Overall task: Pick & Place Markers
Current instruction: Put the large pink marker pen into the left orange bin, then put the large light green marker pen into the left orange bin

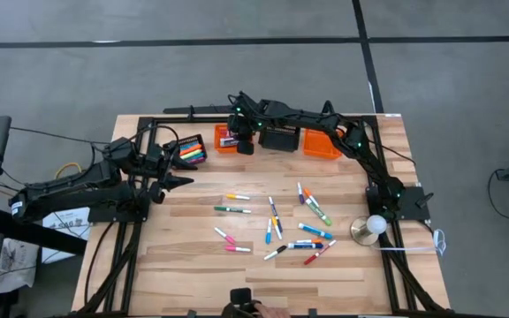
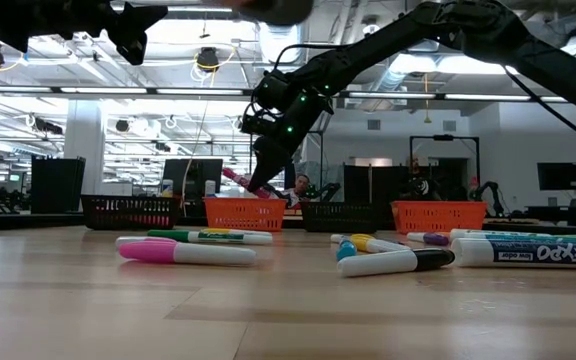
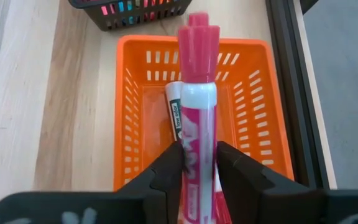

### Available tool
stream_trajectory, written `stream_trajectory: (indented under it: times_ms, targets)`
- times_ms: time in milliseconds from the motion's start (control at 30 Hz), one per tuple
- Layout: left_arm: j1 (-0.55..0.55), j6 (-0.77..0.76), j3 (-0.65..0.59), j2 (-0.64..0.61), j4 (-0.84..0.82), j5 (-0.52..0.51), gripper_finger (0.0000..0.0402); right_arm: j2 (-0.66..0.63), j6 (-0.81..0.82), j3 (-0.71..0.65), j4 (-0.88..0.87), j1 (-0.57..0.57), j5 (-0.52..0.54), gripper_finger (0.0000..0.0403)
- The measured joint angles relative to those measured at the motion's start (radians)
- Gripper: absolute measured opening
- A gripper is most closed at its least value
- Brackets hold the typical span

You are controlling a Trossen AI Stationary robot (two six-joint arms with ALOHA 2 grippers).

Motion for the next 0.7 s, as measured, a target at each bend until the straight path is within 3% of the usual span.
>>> stream_trajectory:
  times_ms: [367, 700]
  targets:
    - [0.0, 0.0, 0.0, 0.0, 0.008, 0.0, 0.0184, -0.001, 0.011, -0.001, 0.017, 0.0, 0.033, 0.0166]
    - [0.0, 0.009, 0.0, 0.0, 0.008, 0.001, 0.0184, -0.08, 0.027, -0.001, 0.053, 0.016, 0.06, 0.0169]
